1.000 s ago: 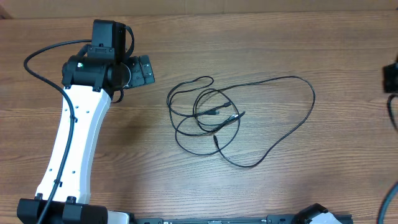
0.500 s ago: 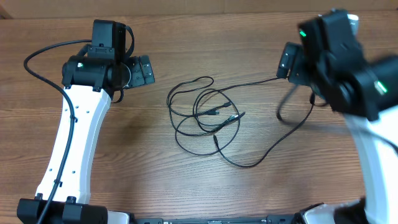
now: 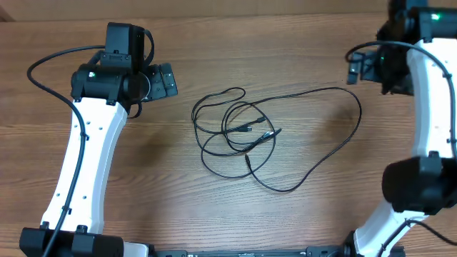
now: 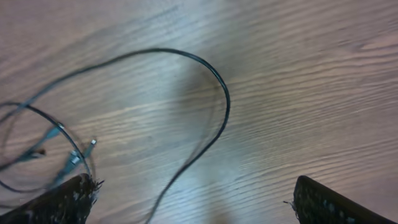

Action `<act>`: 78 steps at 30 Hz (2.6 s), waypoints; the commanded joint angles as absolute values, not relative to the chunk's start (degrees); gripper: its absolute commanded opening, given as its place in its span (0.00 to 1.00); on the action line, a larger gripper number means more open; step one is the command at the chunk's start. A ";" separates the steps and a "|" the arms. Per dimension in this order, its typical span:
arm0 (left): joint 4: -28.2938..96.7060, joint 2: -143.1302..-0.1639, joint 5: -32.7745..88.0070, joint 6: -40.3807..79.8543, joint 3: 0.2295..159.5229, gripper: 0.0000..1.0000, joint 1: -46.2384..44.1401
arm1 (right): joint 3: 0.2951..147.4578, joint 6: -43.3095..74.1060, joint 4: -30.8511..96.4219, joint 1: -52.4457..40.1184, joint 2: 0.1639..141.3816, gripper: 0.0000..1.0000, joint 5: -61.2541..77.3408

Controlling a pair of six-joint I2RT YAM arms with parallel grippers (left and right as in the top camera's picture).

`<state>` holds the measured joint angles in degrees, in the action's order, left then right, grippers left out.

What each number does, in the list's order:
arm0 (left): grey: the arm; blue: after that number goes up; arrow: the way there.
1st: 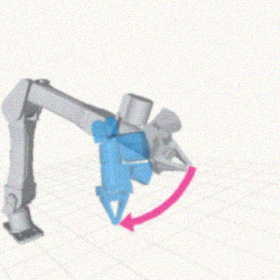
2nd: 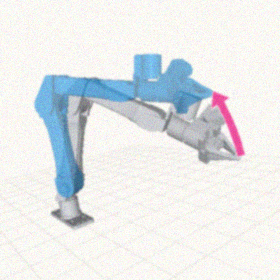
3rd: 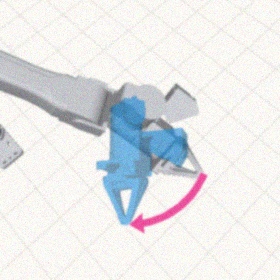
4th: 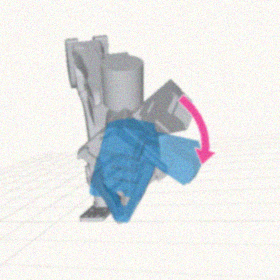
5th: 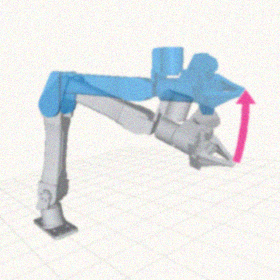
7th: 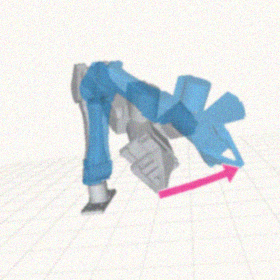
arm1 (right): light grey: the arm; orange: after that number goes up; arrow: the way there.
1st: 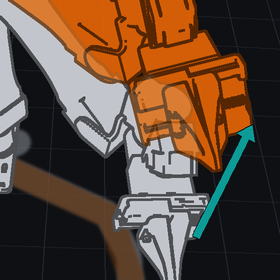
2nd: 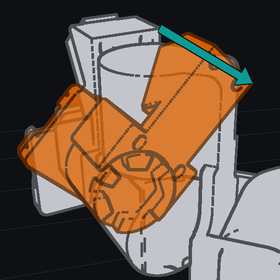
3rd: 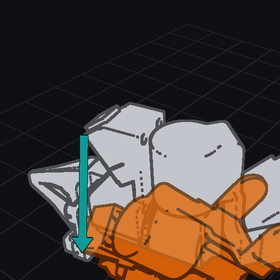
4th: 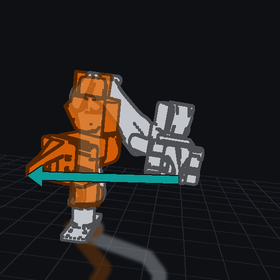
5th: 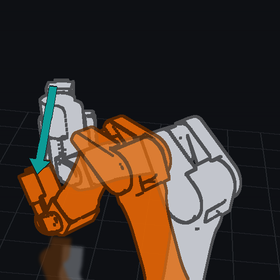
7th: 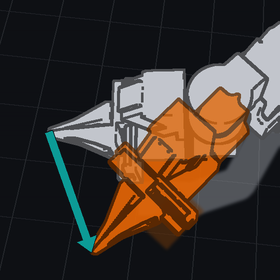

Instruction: Untangle cables

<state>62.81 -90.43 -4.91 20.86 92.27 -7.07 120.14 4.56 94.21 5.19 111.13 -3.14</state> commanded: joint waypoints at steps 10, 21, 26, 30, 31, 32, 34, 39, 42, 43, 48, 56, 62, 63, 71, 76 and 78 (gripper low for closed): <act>62.76 -90.67 -4.84 20.14 92.62 1.00 -7.09 | 100.55 -13.13 78.17 11.90 115.87 1.00 11.75; 62.76 -90.67 -4.84 20.16 92.62 1.00 -7.09 | 84.95 -12.05 62.43 11.64 115.87 0.07 13.80; 62.76 -90.67 -4.84 20.14 92.62 1.00 -7.09 | 88.58 -12.05 68.71 11.66 115.83 0.04 15.31; 62.76 -90.67 -4.84 20.16 92.62 1.00 -7.09 | 103.26 -12.08 82.04 11.88 115.42 0.04 15.90; 62.76 -90.67 -4.84 20.16 92.62 1.00 -7.09 | 109.91 -12.08 85.93 11.92 115.31 0.04 16.84; 62.76 -90.67 -4.84 20.16 92.62 0.99 -7.09 | 116.07 -12.05 88.82 11.92 115.22 0.04 17.58; 62.76 -90.67 -4.84 20.16 92.62 1.00 -7.09 | 128.79 -11.99 93.67 11.92 115.22 0.04 19.38; 62.78 -90.67 -4.84 20.16 92.62 1.00 -7.09 | 163.11 -1.13 96.66 11.92 115.07 0.04 22.02; 62.76 -90.67 -4.84 20.16 92.62 1.00 -7.09 | 176.37 3.27 95.22 11.92 115.04 0.04 21.96; 62.76 -90.67 -4.84 20.16 92.62 1.00 -7.09 | 180.27 4.84 93.86 12.01 114.83 0.04 21.93; 62.76 -90.67 -4.84 20.16 92.62 1.00 -7.09 | 179.11 9.10 88.77 13.32 109.21 0.04 19.81; 62.76 -90.67 -4.84 20.16 92.62 1.00 -7.09 | 179.11 10.76 91.15 18.76 108.66 0.04 3.60; 62.78 -90.67 -4.84 20.16 92.62 1.00 -7.09 | 179.08 17.21 90.56 32.58 108.64 0.04 0.69; 62.76 -90.67 -4.84 20.16 92.62 1.00 -7.09 | 179.11 17.21 90.56 34.28 108.77 0.04 0.69; 62.76 -90.67 -4.84 20.16 92.62 1.00 -7.09 | 179.08 17.21 93.86 52.45 110.89 0.04 -0.14; 62.76 -90.67 -4.84 20.16 92.62 1.00 -7.09 | 178.87 17.19 96.75 57.30 115.22 0.04 -0.16; 62.76 -90.67 -4.84 20.16 92.62 1.00 -7.09 | 177.88 17.17 96.82 58.39 116.92 0.04 -0.19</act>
